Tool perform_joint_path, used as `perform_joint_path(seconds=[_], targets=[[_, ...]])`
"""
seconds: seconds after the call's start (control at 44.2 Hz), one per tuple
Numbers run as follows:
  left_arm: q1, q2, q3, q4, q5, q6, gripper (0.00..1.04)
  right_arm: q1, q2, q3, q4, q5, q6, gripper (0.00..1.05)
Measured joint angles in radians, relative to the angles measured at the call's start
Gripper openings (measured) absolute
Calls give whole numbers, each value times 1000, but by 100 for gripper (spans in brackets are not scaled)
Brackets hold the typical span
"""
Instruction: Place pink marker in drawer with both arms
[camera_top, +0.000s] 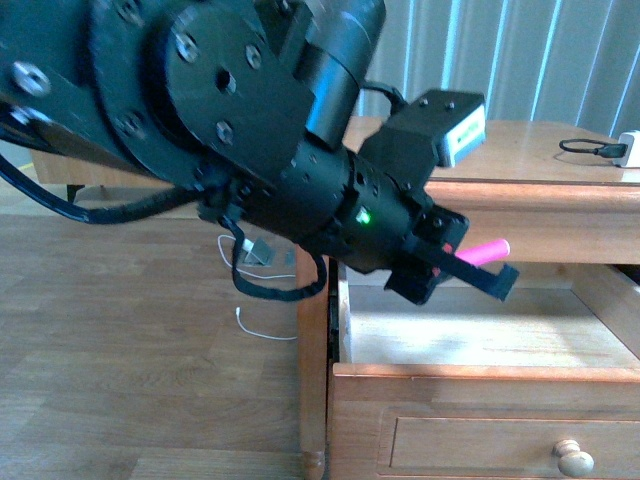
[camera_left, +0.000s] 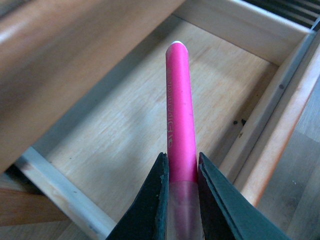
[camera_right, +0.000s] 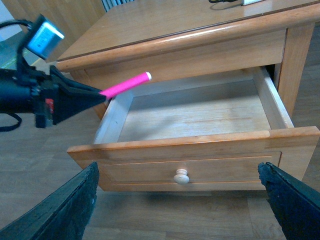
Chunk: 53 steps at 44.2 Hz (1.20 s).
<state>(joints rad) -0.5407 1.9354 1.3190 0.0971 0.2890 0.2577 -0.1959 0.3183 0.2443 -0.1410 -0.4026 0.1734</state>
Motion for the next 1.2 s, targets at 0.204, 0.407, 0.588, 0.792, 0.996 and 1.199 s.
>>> perform_joint_path(seconds=[0.204, 0.407, 0.588, 0.792, 0.996, 1.199], targets=[[-6, 97, 62, 2, -32, -4, 14, 0, 0, 0, 0, 0, 0, 96], [-11, 167, 140, -25, -57, -7, 14, 0, 0, 0, 0, 0, 0, 96], [-23, 225, 187, -39, -73, -9, 14, 0, 0, 0, 0, 0, 0, 96], [-23, 236, 192, -39, -82, -12, 42, 0, 0, 0, 0, 0, 0, 96], [-17, 200, 132, 10, -98, -31, 70, 0, 0, 0, 0, 0, 0, 96], [3, 69, 13, 69, -171, -40, 100, 0, 0, 0, 0, 0, 0, 96]])
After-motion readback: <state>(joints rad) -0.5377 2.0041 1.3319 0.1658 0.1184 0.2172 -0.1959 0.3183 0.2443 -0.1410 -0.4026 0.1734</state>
